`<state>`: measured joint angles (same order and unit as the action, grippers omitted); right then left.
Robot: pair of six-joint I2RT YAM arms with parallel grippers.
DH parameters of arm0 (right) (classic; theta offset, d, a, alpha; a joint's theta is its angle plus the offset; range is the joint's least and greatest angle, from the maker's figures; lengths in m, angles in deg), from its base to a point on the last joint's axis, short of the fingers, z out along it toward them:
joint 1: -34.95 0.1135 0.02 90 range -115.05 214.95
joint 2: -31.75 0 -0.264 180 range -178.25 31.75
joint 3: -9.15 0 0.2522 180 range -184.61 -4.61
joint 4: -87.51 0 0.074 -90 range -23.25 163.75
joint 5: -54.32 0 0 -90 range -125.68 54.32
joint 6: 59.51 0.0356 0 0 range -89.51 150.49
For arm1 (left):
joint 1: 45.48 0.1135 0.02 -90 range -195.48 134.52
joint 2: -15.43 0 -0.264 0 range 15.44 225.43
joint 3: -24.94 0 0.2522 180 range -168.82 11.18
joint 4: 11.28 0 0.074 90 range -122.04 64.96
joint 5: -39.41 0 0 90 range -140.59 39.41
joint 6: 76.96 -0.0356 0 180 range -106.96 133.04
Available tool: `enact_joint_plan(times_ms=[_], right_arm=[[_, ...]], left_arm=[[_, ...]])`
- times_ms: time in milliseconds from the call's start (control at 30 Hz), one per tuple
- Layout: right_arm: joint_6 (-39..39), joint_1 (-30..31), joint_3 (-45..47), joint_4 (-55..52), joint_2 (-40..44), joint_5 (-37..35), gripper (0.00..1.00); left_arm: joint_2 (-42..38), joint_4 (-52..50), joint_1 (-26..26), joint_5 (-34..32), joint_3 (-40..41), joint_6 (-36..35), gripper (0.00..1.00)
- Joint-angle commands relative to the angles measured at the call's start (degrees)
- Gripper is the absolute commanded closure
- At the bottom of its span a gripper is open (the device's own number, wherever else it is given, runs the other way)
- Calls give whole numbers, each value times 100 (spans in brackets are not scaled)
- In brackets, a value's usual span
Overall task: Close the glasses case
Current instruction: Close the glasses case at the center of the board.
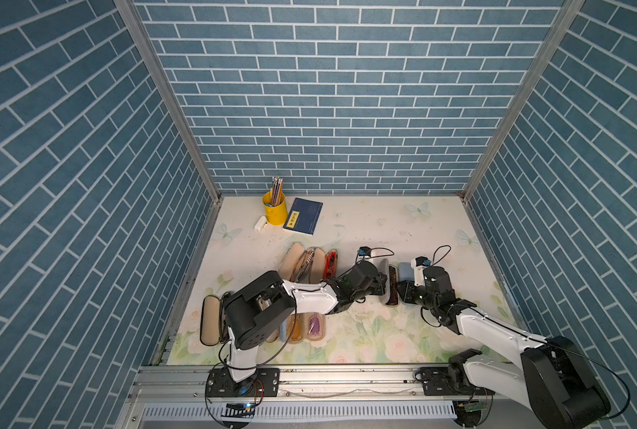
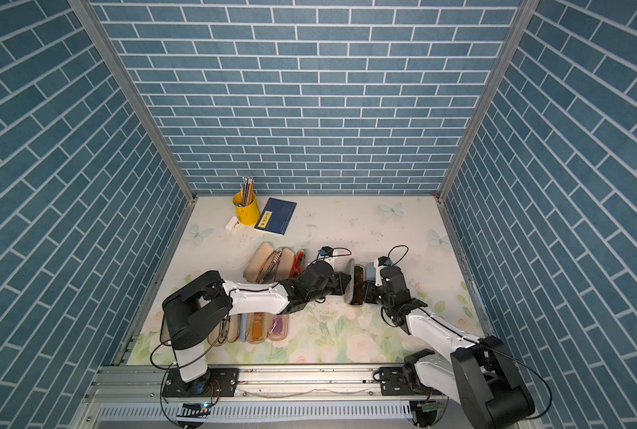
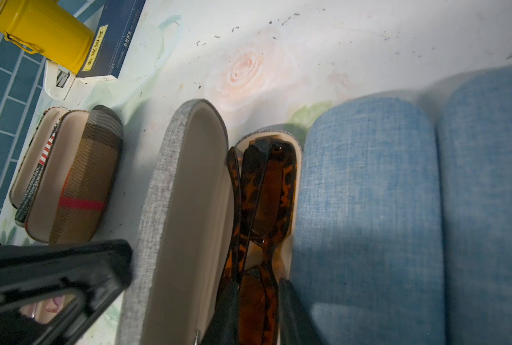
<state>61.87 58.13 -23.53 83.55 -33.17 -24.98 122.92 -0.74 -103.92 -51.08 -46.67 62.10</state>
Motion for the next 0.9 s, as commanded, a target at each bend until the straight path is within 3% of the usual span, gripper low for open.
enact_joint_plan(times_ms=[0,867], right_arm=[[-203,-40,-94,-232,-98,-234,76],[-310,-42,-125,-529,-181,-820,85]], left_arm=[[264,-557,-97,49,2,-78,84],[388,-689,-131,49,-210,-107,84]])
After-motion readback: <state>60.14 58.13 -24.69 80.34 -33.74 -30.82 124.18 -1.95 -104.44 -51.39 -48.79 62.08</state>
